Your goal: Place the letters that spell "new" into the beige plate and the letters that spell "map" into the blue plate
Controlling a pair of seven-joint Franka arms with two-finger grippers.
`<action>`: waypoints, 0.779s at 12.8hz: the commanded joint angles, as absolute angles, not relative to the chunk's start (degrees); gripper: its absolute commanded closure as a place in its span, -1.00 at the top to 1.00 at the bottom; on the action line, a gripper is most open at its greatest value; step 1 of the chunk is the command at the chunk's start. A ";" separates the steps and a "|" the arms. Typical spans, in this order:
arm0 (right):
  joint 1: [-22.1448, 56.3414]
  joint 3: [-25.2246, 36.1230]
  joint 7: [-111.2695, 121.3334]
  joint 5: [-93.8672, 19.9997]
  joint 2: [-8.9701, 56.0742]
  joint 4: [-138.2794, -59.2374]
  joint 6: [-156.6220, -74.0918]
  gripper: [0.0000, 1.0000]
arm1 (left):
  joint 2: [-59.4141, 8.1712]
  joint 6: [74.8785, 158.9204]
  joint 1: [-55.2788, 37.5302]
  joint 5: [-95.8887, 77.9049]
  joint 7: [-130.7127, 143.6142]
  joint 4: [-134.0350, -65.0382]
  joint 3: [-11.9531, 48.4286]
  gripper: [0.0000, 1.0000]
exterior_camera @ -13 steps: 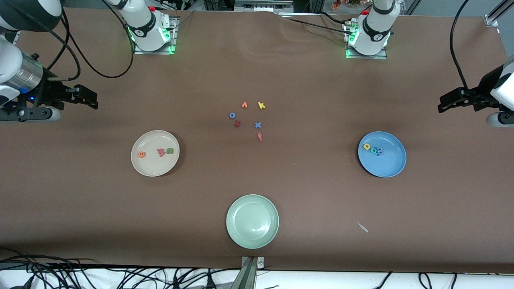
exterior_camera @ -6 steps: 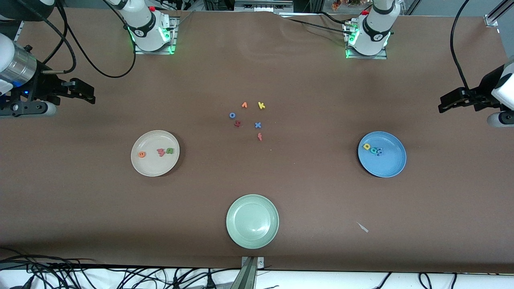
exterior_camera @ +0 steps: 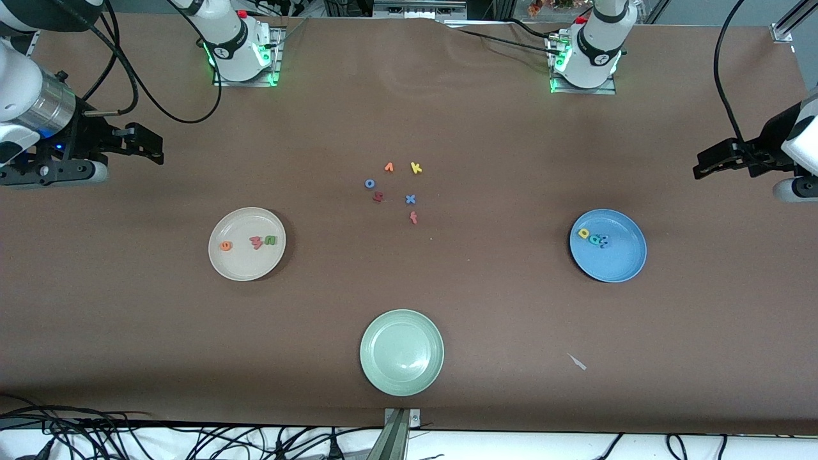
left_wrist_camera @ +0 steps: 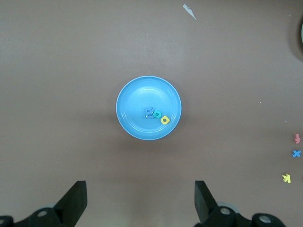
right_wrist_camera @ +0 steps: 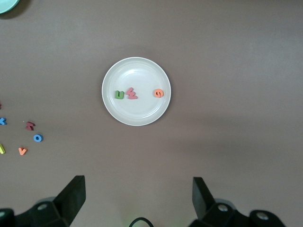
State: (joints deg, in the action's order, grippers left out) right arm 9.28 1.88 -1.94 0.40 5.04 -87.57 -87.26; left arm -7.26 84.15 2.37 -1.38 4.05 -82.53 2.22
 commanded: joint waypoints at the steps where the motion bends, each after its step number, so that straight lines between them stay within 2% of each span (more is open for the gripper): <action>1: 9.23 2.02 -1.15 -0.09 6.06 -85.34 -86.04 0.99 | -7.21 83.76 1.85 -2.64 4.48 -82.44 2.02 1.00; 10: 9.23 2.02 -1.05 0.00 6.06 -85.25 -85.96 1.00 | -8.00 84.02 0.53 -2.20 7.02 -82.44 2.72 1.00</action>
State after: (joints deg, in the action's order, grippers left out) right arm 9.27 1.92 -1.91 0.40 5.04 -87.53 -87.26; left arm -7.71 84.15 1.39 -1.38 4.71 -82.60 2.62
